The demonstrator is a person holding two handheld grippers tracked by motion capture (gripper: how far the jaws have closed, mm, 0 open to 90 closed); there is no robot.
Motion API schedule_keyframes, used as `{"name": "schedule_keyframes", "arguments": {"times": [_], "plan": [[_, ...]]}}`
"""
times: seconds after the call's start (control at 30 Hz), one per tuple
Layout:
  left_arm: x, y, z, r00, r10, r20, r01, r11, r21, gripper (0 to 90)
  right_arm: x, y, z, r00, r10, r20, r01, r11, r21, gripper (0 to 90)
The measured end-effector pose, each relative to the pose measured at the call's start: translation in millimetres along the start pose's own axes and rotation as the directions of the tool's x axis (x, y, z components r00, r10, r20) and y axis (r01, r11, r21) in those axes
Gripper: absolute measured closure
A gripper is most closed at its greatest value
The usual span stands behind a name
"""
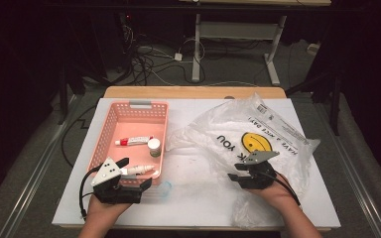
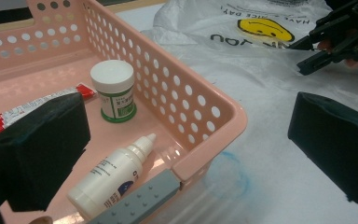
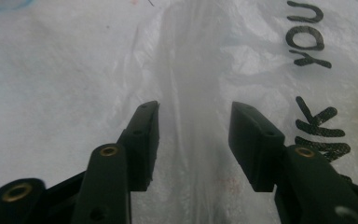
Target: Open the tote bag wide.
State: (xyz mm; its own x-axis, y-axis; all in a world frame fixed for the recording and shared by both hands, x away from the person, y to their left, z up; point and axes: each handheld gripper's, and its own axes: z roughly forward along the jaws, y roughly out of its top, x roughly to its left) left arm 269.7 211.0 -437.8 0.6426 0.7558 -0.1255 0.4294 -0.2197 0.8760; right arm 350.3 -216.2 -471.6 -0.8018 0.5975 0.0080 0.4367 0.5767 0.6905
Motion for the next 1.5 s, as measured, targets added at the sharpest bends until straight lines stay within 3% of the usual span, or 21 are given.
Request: {"name": "schedule_keyframes", "arguments": {"times": [0.07,0.2,0.23,0.4,0.77,0.93,1.23,1.37,1.47,1.5], "plan": [[0.0,0.0,0.1,1.0000,0.000,0.001,0.000,1.0000,0.000,0.0,-3.5,-2.8,2.8,0.9999,0.010,0.002,-0.010,1.000,0.006,65.9],[-0.2,0.0,0.5,1.0000,0.000,0.002,0.000,1.0000,0.001,0.0,-7.5,-4.6,0.2,0.9994,0.034,-0.006,-0.035,0.999,-0.022,73.0],[-0.3,0.0,0.7,1.0000,0.000,0.003,0.000,1.0000,0.001,0.0,-9.0,-5.0,-2.8,0.9991,0.041,-0.010,-0.042,0.998,-0.039,79.4],[-0.9,0.2,1.2,1.0000,0.002,0.005,-0.002,1.0000,0.002,0.0,-10.2,-5.8,-8.5,0.9986,0.050,0.017,-0.049,0.995,-0.083,89.0],[-0.7,1.0,0.8,0.9999,0.008,0.008,-0.008,1.0000,-0.002,0.0,-10.0,-3.1,-20.7,0.9951,0.082,0.054,-0.071,0.980,-0.185,90.0],[0.3,0.8,1.0,0.9999,0.004,0.009,-0.004,1.0000,-0.003,0.0,-7.7,3.0,-30.2,0.9916,0.103,0.079,-0.081,0.965,-0.249,90.0],[2.0,2.0,-2.4,1.0000,0.003,0.003,-0.003,0.9999,-0.013,0.0,-8.0,11.0,-41.6,0.9872,0.124,0.100,-0.087,0.945,-0.314,90.0],[5.2,2.6,-5.2,1.0000,-0.010,-0.002,0.010,0.9996,-0.025,0.0,-7.8,14.1,-49.5,0.9850,0.134,0.108,-0.089,0.933,-0.349,90.0],[7.0,2.9,-6.9,0.9999,-0.013,-0.006,0.013,0.9995,-0.028,0.0,-9.6,15.8,-58.0,0.9821,0.150,0.114,-0.095,0.916,-0.391,90.0],[7.2,3.0,-7.3,0.9999,-0.014,-0.007,0.014,0.9995,-0.028,0.0,-9.6,15.8,-58.0,0.9821,0.150,0.114,-0.095,0.916,-0.391,90.0]]}}
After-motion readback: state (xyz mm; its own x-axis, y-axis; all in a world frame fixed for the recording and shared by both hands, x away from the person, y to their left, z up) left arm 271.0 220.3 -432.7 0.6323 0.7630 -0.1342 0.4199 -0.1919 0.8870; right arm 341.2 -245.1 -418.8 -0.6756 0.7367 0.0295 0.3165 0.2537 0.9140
